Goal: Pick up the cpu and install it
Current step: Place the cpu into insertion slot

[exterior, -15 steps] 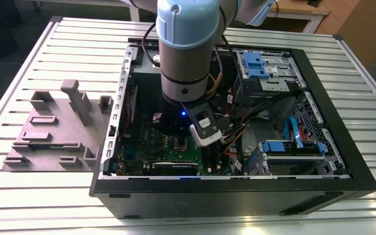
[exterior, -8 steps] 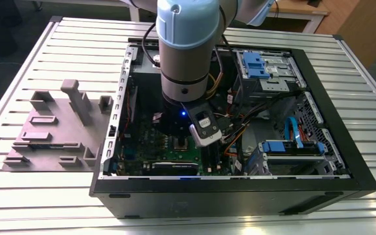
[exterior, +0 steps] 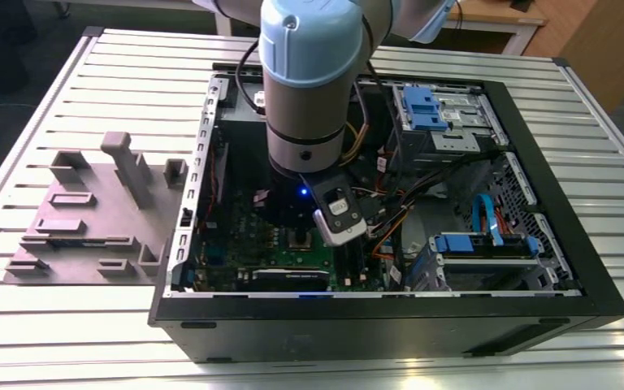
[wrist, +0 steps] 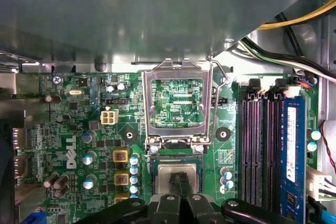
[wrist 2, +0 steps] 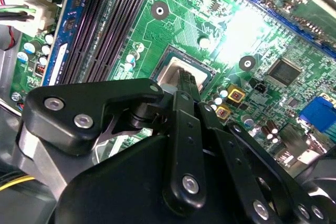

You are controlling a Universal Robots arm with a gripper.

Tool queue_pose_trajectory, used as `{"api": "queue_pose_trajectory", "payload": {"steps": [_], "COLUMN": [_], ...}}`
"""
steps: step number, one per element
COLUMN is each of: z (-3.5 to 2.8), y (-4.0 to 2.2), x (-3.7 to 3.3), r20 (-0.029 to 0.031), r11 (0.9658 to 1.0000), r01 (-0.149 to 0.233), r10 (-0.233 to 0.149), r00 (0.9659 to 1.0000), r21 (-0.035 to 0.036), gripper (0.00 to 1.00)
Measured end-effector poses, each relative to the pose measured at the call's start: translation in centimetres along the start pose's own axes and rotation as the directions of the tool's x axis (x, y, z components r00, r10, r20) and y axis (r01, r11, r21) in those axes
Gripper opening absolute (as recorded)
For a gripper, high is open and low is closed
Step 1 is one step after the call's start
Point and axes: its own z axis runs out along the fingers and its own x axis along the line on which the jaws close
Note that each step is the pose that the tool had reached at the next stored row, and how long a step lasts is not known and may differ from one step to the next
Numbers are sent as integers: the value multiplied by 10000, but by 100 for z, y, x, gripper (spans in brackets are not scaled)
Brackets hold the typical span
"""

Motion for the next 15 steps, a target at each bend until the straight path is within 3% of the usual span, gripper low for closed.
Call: {"api": "queue_pose_trajectory", "payload": {"steps": [12, 15], "z": [24, -20], "y": [0, 1], "x": [1, -1], "r20": [-1, 3], "r11": [10000, 10000], "r01": [0, -1], "r10": [0, 1], "r00": [10000, 10000], "r21": [2, -5], "gripper": [10, 10]}}
